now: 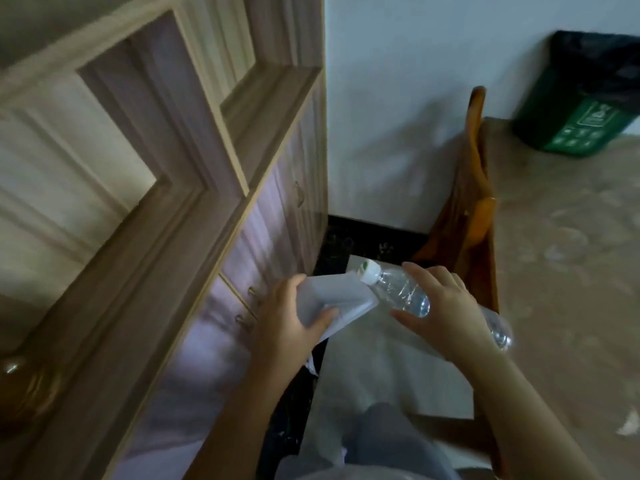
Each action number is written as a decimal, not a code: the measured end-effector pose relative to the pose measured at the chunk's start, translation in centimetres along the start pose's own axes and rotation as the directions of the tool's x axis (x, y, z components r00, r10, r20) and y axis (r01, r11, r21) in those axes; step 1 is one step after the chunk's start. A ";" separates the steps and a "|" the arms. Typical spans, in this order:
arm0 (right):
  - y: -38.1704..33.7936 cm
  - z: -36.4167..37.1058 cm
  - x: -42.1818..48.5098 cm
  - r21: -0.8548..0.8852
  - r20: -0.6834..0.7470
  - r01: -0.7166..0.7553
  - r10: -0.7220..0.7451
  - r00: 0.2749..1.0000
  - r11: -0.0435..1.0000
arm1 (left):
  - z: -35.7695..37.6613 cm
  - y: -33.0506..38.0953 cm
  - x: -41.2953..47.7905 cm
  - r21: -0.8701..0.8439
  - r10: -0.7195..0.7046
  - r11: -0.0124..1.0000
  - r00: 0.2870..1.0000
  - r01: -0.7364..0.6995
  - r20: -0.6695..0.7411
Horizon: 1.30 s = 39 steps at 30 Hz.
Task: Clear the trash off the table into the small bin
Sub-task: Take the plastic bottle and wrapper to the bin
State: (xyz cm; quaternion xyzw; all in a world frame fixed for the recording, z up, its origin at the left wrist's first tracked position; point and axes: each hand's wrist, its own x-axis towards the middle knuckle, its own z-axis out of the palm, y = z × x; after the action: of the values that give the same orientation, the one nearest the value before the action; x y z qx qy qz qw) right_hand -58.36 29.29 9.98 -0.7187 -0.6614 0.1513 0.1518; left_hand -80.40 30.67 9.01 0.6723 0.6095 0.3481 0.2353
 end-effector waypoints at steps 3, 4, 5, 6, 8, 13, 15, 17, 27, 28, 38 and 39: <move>1.9 -1.0 3.1 0.014 -0.020 -0.067 0.067 0.998 0.998 | 2.8 0.4 4.9 -0.010 0.065 0.998 0.996 -0.065 0.066; 2.6 -1.6 4.3 0.022 -0.038 -0.084 0.085 0.996 0.996 | 3.8 0.7 6.6 -0.022 0.075 0.997 0.993 -0.074 0.088; 3.4 -2.3 5.6 0.025 -0.060 -0.095 0.096 0.994 0.995 | 4.9 1.1 8.4 -0.037 0.083 0.996 0.992 -0.079 0.100; 4.2 -3.1 6.9 0.020 -0.084 -0.102 0.103 0.991 0.995 | 5.9 1.7 10.3 -0.053 0.093 0.995 0.991 -0.088 0.100; 5.8 -5.2 9.8 0.012 -0.136 -0.114 0.114 0.984 0.993 | 7.9 3.1 14.0 -0.079 0.115 0.991 0.988 -0.107 0.099; 9.0 -9.7 15.6 -0.015 -0.219 -0.120 0.114 0.969 0.993 | 11.8 6.9 22.0 -0.147 0.163 0.978 0.981 -0.147 0.103; 10.1 -11.0 17.6 -0.024 -0.230 -0.135 0.125 0.965 0.991 | 13.1 8.1 24.7 -0.163 0.195 0.971 0.975 -0.177 0.104; 11.2 -11.9 19.4 -0.030 -0.247 -0.161 0.149 0.957 0.986 | 14.4 9.4 27.1 -0.173 0.228 0.963 0.967 -0.206 0.116; 16.2 -14.2 29.3 -0.009 -0.404 -0.367 0.333 0.852 0.930 | 20.5 15.5 41.7 -0.260 0.517 0.842 0.845 -0.473 0.138; 16.6 -14.6 30.5 -0.010 -0.425 -0.389 0.348 0.836 0.921 | 21.0 16.1 43.4 -0.267 0.544 0.826 0.827 -0.497 0.144; 21.2 -22.4 39.6 0.026 -0.616 -0.478 0.391 0.684 0.878 | 27.9 22.5 55.4 -0.476 0.699 0.697 0.654 -0.536 0.288; 21.7 -23.4 40.1 0.045 -0.635 -0.466 0.386 0.669 0.884 | 28.5 23.1 56.0 -0.487 0.706 0.691 0.643 -0.535 0.296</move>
State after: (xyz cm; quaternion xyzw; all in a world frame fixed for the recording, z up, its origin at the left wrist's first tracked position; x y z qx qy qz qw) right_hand -25.73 67.11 21.49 -0.8692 -0.3937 -0.1056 0.2798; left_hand -42.90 85.40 17.80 0.8502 0.1877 0.3418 0.3537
